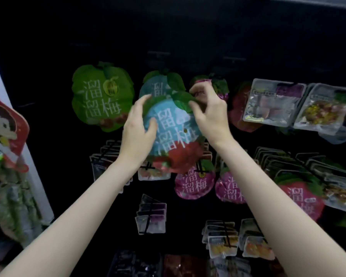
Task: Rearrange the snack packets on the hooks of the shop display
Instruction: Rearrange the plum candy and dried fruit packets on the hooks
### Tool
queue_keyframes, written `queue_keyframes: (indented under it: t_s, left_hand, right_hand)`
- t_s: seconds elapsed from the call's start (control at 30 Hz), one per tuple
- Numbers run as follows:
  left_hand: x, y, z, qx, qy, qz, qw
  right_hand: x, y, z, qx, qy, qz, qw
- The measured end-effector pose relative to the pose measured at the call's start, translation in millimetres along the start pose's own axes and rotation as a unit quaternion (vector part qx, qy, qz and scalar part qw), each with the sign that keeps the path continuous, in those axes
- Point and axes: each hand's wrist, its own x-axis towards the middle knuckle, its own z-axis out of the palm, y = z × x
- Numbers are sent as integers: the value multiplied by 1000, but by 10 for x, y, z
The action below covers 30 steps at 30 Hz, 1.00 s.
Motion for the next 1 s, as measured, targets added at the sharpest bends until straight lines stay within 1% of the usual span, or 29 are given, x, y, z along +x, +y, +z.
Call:
queue_keyframes:
  t_s: [0.07,0.13,0.2,0.27,0.37,0.5,0.57,0.63,0.7,0.8,0.87,0.93,1.0]
  left_hand:
    - [71,-17,-8,91,35,48,994]
    - [174,-59,-11,193,59,81,976]
    - [279,-87,10,240,47,100,964]
    - [400,-101,54,259,24,121,958]
    - [553,-101,107,296,0,147,944]
    - [657,-176,186,308,-58,126,941]
    - [690,-265,220,320,-87,112,937]
    - [695,-363,236,326,-118,79,934]
    - [607,-450,241,330,-143,49,932]
    - [328,-586,268,313,-160,50,935]
    - [141,-675,326,306,-174,57,934]
    - [-7,-732,429,308,-201,44,929]
    - [-132,-779,554,324,-228,31,918]
  right_hand:
    - [93,-68,154,3,38,-23,999]
    - [202,-116,297,-5,54,-44,998]
    - [327,-113,412,-13,80,-44,996]
    - [444,-76,471,-9,98,-16,995]
    - [525,0,511,4,63,13,998]
    - [532,126,527,-1,12,44,999]
    - [544,154,529,-36,-45,67,996]
    - [527,202,506,-76,-104,91,988]
    - [423,268,412,-88,-115,111,983]
    - [69,503,162,-98,-96,142,980]
    - [-248,774,-5,-121,-105,185,970]
    - [-582,1057,-120,-151,-126,262,945]
    - [-865,1233,-167,-147,-157,323,922]
